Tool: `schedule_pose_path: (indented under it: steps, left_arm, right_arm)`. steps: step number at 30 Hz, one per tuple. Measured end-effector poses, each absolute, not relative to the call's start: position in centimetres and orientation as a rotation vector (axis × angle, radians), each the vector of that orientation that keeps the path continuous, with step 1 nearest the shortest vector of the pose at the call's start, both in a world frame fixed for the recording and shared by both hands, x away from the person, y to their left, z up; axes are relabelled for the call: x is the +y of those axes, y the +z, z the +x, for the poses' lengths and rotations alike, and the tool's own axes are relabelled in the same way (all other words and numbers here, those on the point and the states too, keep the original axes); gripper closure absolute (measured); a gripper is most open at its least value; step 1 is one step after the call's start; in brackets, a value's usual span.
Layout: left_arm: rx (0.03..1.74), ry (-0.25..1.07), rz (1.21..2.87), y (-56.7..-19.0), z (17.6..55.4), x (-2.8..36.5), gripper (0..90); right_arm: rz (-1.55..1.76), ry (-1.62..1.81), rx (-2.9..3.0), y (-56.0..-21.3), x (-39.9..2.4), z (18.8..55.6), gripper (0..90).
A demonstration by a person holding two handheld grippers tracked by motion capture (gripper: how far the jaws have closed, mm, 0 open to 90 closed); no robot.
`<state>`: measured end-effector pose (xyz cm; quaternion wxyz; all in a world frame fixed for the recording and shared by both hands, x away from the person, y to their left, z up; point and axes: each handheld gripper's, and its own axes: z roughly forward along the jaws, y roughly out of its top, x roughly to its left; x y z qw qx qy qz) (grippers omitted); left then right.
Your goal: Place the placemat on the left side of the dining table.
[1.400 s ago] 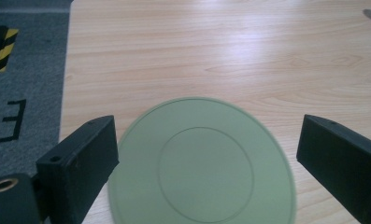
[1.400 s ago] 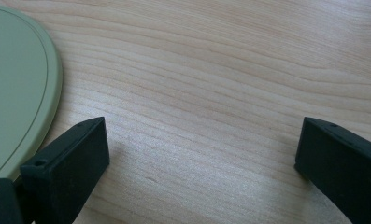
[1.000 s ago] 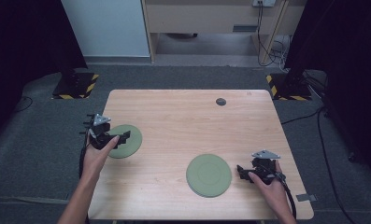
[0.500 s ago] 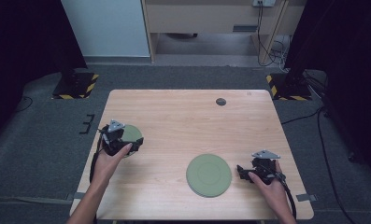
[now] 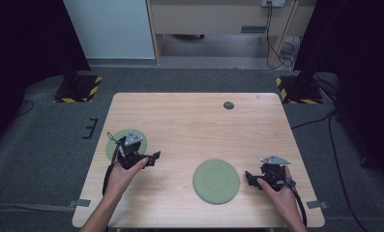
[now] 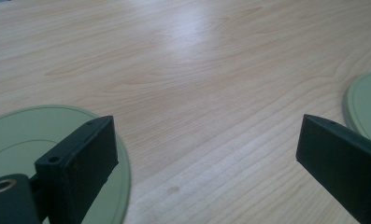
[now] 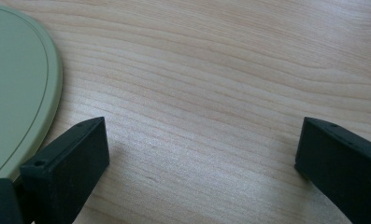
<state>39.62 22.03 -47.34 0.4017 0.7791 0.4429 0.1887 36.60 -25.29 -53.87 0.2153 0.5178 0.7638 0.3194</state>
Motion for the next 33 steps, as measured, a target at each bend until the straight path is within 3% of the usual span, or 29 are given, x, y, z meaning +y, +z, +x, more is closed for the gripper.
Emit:
schedule_pose_path:
  steps: [14,33]
  left_arm:
    - [1.053,0.446,2.029,-48.6,37.9,19.8,5.0]
    - [0.962,0.384,2.19,-53.6,36.4,14.4,3.1]
  right_arm:
    - [1.435,0.886,2.118,-53.9,-25.3,36.6,3.1]
    - [1.435,0.886,2.118,-53.9,-25.3,36.6,3.0]
